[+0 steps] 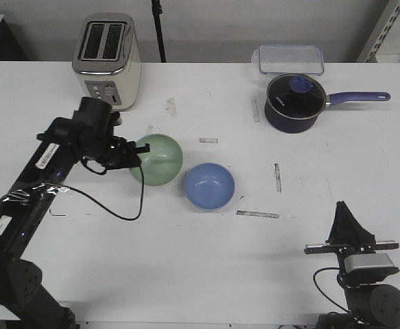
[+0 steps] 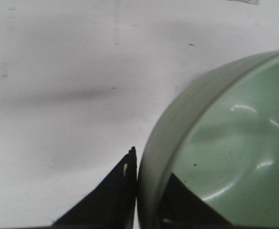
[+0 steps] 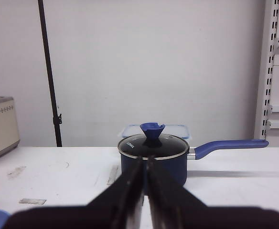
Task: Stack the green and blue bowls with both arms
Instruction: 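Carry the green bowl with the left gripper over the blue bowl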
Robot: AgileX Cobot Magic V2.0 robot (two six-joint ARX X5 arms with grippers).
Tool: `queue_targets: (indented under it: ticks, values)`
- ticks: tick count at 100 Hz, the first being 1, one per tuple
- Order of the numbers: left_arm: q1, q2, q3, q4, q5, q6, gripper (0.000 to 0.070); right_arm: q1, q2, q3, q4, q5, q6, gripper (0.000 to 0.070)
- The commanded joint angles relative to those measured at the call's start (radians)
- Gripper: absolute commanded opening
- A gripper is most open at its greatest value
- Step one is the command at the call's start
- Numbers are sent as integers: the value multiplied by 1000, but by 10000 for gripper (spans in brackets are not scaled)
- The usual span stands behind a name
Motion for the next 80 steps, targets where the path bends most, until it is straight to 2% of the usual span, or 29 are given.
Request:
queue_targets:
  ticks: [1, 19, 38, 50, 68, 80]
  values:
    - [-50, 58, 44, 8, 35, -42, 1, 1, -5, 5, 5, 0, 0, 3]
    - [-174, 142, 121, 38, 145, -58, 1, 1, -5, 5, 5, 0, 0, 3]
    - [-248, 218, 151, 56, 150, -58, 1, 1, -5, 5, 5, 0, 0, 3]
    - [-281, 244, 151, 68, 123, -58, 1, 1, -5, 5, 5, 0, -1, 3]
    - [-296, 270, 151, 67, 21, -58, 1, 1, -5, 5, 5, 0, 0, 3]
    - [-296, 279, 151, 63, 17, -58, 3, 1, -5, 5, 5, 0, -1, 3]
